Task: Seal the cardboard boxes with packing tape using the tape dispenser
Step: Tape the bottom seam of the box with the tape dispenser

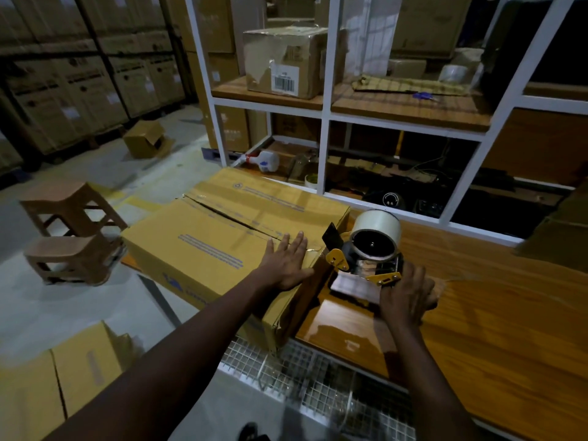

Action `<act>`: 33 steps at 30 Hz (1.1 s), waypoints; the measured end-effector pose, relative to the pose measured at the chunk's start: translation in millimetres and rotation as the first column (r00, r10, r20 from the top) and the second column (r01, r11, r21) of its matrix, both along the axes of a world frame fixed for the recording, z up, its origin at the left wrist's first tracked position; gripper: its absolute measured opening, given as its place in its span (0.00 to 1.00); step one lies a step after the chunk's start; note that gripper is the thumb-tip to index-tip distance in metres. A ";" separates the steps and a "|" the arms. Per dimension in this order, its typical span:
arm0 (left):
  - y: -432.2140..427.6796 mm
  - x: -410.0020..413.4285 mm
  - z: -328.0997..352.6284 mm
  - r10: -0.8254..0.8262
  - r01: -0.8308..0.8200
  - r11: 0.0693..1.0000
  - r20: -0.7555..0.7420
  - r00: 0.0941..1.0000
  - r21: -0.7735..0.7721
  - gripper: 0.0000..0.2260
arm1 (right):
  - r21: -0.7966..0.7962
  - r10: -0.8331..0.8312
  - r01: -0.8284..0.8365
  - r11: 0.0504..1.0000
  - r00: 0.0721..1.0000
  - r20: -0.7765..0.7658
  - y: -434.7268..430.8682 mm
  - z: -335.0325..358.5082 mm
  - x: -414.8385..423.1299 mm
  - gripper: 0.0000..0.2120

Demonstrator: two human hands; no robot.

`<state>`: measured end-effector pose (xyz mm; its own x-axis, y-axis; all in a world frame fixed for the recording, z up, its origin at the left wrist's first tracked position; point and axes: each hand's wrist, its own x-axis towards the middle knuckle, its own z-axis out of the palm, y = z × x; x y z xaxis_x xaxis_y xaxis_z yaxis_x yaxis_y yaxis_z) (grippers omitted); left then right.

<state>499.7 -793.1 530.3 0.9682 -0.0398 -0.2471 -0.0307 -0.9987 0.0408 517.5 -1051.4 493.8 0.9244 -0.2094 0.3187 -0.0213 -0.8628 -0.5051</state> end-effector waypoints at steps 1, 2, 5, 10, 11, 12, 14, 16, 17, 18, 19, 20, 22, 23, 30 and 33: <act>-0.3 0.2 0.0 0.002 -0.002 1.000 -0.001 1.000 0.002 0.37 | 0.006 -0.008 0.008 1.000 1.000 -0.004 -4.7 -1.8 -1.6 0.21; -0.7 0.3 -0.2 0.005 -0.005 1.000 -0.002 1.000 0.004 0.36 | 0.013 -0.016 0.016 1.000 1.000 -0.017 -9.9 -3.9 -2.8 0.21; -0.6 -0.2 -0.6 0.010 -0.010 1.000 -0.005 1.000 0.002 0.36 | 0.026 -0.040 0.042 0.999 0.997 -0.073 -27.0 -14.9 -4.0 0.24; -1.7 -0.9 1.9 -0.004 0.004 1.000 -0.003 1.000 0.009 0.36 | -0.105 -0.004 -0.007 0.994 0.995 -0.104 -32.3 -18.6 -9.5 0.25; -1.7 -1.4 2.0 -0.008 0.008 1.000 -0.001 1.000 0.011 0.36 | -0.127 0.005 -0.016 0.992 0.996 -0.089 -30.6 -19.1 -10.7 0.25; -1.7 -1.4 2.1 -0.012 0.012 1.000 0.000 1.000 0.009 0.36 | -0.138 0.007 -0.017 0.990 0.997 -0.073 -28.7 -20.0 -11.7 0.26; -1.7 -1.6 1.7 -0.023 0.023 1.000 0.008 1.000 0.005 0.35 | -0.174 0.003 -0.012 0.985 0.999 -0.053 -25.1 -24.1 -11.3 0.26; -2.4 -1.9 1.5 -0.042 0.042 0.999 0.012 0.999 0.005 0.34 | -0.219 0.003 -0.017 0.976 0.998 -0.063 -19.3 -23.4 -9.4 0.25; -2.9 -1.9 1.7 -0.051 0.051 0.999 0.013 0.999 -0.003 0.34 | -0.236 0.006 -0.022 0.972 0.998 -0.069 -16.0 -22.2 -8.0 0.24; -3.2 -2.0 1.8 -0.058 0.059 0.998 0.014 0.998 -0.013 0.33 | -0.247 0.008 -0.027 0.969 0.997 -0.078 -12.8 -20.2 -7.1 0.24; -3.3 -2.0 1.8 -0.064 0.064 0.998 0.013 0.998 -0.020 0.33 | -0.254 0.010 -0.033 0.967 0.996 -0.088 -10.3 -18.8 -5.8 0.24; -3.2 -1.4 1.5 -0.071 0.071 0.997 0.011 0.997 -0.022 0.33 | -0.259 0.011 -0.038 0.965 0.995 -0.103 -8.1 -17.4 -4.9 0.23; -2.0 0.9 0.4 -0.099 0.099 0.995 0.006 0.995 -0.010 0.34 | -0.267 0.002 -0.037 0.963 0.991 -0.132 -3.0 -15.7 -4.9 0.22; -1.4 2.1 -0.5 -0.120 0.120 0.993 0.002 0.993 0.005 0.34 | -0.275 -0.006 -0.034 0.961 0.990 -0.143 0.7 -14.8 -5.3 0.21; 3.3 9.2 -2.6 -0.231 0.231 0.972 -0.019 0.973 0.036 0.36 | -0.254 -0.044 -0.025 0.967 0.964 -0.263 20.7 -11.6 -6.3 0.21; 3.0 10.1 -1.6 -0.236 0.236 0.971 -0.025 0.972 0.034 0.36 | -0.205 -0.054 -0.013 0.979 0.946 -0.318 24.8 -7.9 -9.0 0.21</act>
<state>509.9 -790.1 528.8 0.9271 -0.2571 -0.2726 -0.2652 -0.9642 0.0074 508.4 -1026.6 485.8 0.9805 -0.1915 0.0436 -0.1716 -0.9434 -0.2837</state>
